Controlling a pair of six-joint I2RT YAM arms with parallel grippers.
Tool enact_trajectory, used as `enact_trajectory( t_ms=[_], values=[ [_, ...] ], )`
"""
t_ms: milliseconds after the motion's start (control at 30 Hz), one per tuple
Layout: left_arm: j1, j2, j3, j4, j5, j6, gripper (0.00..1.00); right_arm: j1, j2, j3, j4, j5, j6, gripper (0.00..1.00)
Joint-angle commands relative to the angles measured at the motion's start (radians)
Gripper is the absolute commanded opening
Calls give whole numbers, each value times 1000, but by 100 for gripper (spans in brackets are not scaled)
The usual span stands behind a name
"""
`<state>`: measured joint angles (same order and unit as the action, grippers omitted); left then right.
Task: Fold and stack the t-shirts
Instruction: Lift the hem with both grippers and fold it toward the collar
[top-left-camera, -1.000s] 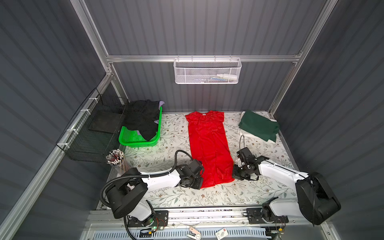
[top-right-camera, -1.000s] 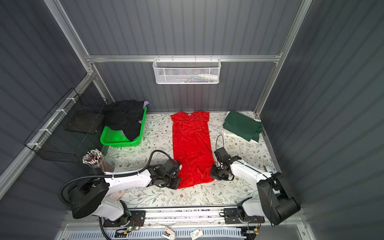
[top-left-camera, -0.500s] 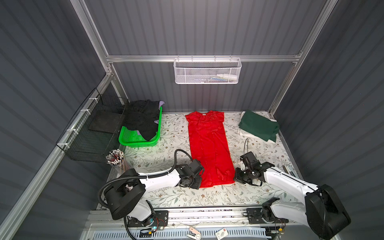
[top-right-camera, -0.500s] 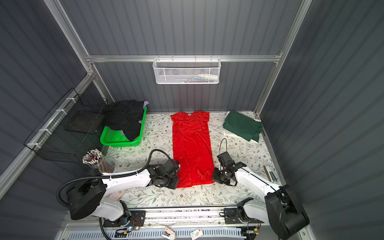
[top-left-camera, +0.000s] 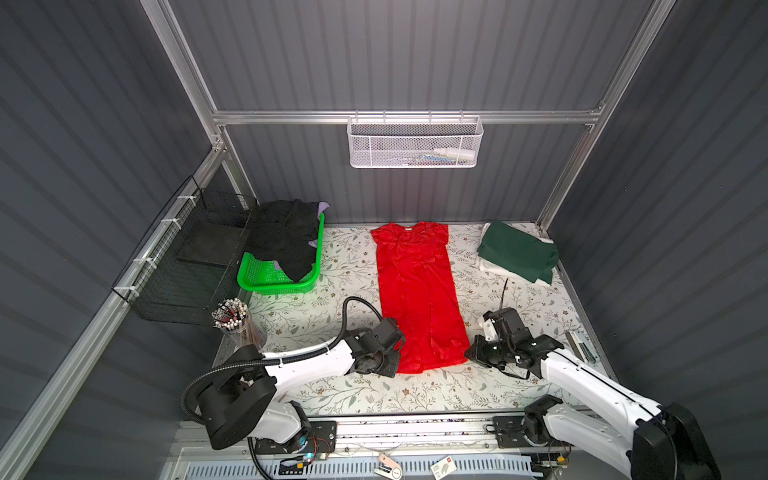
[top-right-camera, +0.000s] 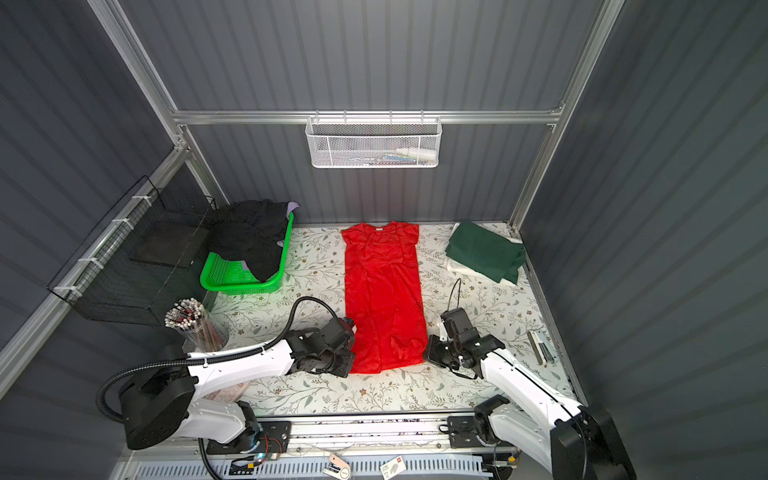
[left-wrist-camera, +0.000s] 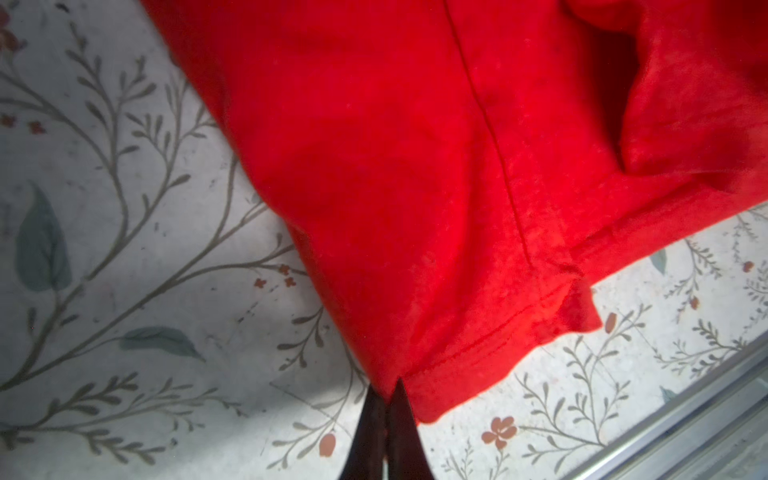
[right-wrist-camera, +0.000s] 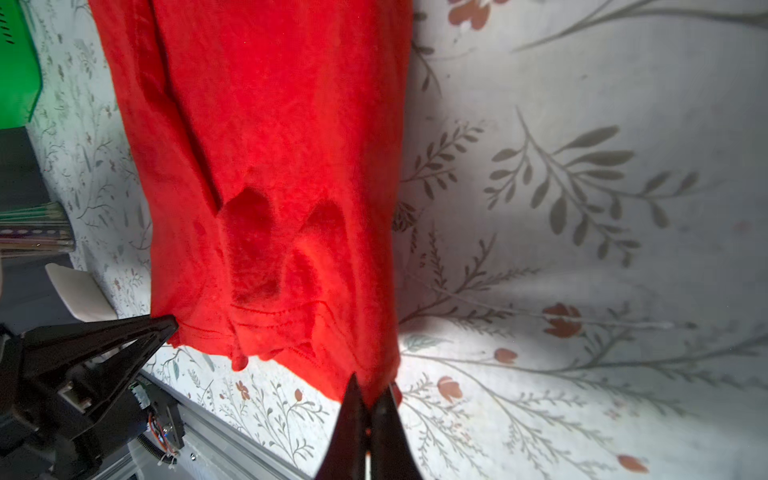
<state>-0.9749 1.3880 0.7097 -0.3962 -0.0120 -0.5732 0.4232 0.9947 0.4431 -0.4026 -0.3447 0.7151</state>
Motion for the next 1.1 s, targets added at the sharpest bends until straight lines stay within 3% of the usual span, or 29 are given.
enact_trajectory(
  t_ms=[0, 667, 833, 1067],
  values=[
    [-5, -25, -19, -14, -12, -11, 0, 3, -18, -17, 40, -30, 1, 0],
    [-6, -255, 2, -147, -70, 7, 0, 220, -242, 15, -57, 99, 45, 0],
    [-7, -311, 5, -175, -88, -3, 0, 307, -294, 29, -106, 206, 65, 0],
    [-6, -278, 71, -220, -156, -28, 0, 315, -266, 78, -123, 262, 84, 0]
  ],
)
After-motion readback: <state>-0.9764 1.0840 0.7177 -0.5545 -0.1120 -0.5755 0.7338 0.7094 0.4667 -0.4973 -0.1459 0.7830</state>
